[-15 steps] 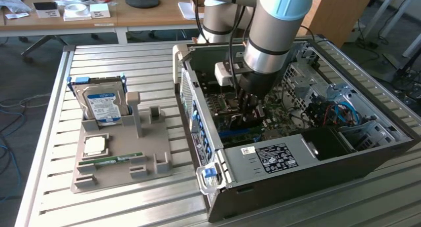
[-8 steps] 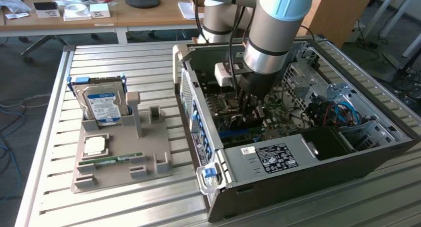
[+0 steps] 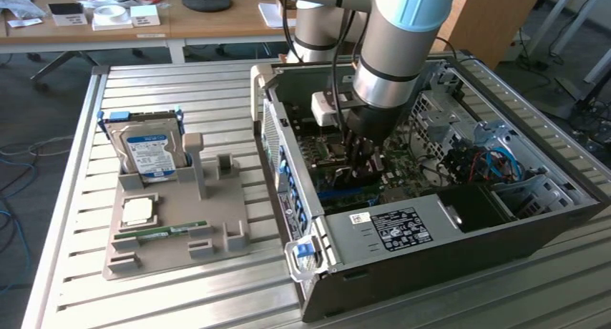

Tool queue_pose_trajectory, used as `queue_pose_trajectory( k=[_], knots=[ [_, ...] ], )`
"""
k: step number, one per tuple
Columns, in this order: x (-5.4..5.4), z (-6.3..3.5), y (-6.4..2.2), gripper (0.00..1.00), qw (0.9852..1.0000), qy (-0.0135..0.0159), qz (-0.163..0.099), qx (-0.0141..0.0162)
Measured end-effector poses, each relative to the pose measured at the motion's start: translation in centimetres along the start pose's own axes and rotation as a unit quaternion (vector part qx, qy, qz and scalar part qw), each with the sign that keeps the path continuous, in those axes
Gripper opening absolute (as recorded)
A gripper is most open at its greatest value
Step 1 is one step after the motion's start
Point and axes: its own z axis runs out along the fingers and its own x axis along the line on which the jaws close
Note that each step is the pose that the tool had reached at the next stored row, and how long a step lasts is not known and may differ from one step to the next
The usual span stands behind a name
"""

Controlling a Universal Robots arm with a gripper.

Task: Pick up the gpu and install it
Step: 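Insert the gpu into the slot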

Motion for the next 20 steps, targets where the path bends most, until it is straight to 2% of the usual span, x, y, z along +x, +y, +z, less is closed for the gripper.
queue_pose_trajectory(
  k=[20],
  knots=[
    [0.0, 0.17, 0.0, 0.27, 1.0, 0.0009, 0.009, 0.0004]
  ],
)
